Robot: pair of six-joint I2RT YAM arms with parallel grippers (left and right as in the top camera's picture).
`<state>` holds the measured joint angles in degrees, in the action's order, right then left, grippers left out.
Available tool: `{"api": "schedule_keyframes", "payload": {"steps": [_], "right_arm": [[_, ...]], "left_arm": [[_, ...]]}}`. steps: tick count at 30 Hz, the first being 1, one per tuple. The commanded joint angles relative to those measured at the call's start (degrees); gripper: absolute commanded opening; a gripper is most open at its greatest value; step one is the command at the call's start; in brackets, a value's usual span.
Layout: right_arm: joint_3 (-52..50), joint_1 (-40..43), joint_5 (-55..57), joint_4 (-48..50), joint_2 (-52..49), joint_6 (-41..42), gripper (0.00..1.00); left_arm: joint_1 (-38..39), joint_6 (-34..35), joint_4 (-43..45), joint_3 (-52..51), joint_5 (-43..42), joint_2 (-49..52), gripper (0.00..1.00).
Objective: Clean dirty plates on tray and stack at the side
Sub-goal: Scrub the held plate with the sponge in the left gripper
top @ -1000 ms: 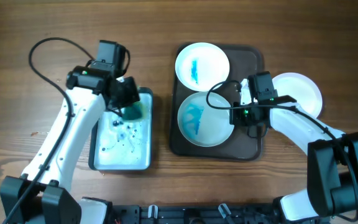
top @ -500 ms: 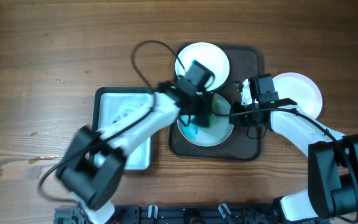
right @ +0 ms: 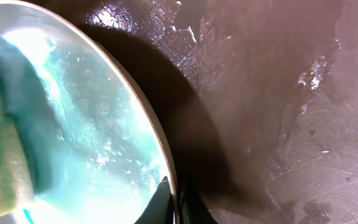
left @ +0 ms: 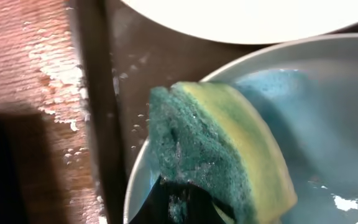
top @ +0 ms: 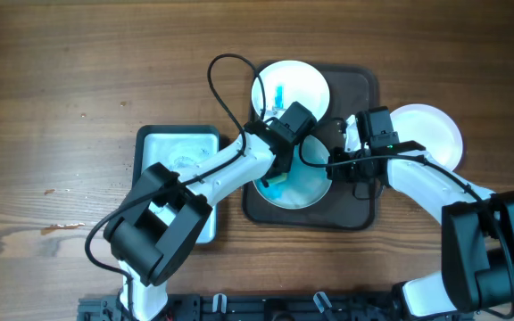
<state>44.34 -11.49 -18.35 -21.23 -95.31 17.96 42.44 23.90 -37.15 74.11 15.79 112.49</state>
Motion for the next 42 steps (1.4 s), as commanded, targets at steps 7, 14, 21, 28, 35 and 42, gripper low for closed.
{"api": "schedule_keyframes", "payload": {"steps": [7, 14, 21, 28, 35, 42], "right_arm": [[-2.7, 0.1, 4.1, -2.0, -2.6, 0.3, 0.04], [-2.7, 0.1, 3.2, -2.0, -2.6, 0.5, 0.04], [-2.7, 0.1, 3.2, -1.9, -2.6, 0.7, 0.04], [-2.7, 0.1, 3.2, -1.9, -2.6, 0.7, 0.04], [-2.7, 0.1, 3.3, -1.9, -2.6, 0.6, 0.05], [-2.7, 0.1, 3.2, -2.0, -2.6, 0.7, 0.04]], "left_arm": [[1.8, 3.3, 13.8, -0.9, -42.4, 3.5, 0.04], [1.3, 5.3, 1.4, -0.9, -31.5, 4.0, 0.04], [-4.0, 5.3, -11.0, -0.9, -11.6, 3.3, 0.04], [-5.3, 4.9, -12.3, -0.9, 6.6, 0.6, 0.04], [-4.8, 5.1, 0.9, -0.9, -17.5, 0.8, 0.04], [-3.2, 9.7, 12.6, -0.9, -32.3, 0.8, 0.04]]}}
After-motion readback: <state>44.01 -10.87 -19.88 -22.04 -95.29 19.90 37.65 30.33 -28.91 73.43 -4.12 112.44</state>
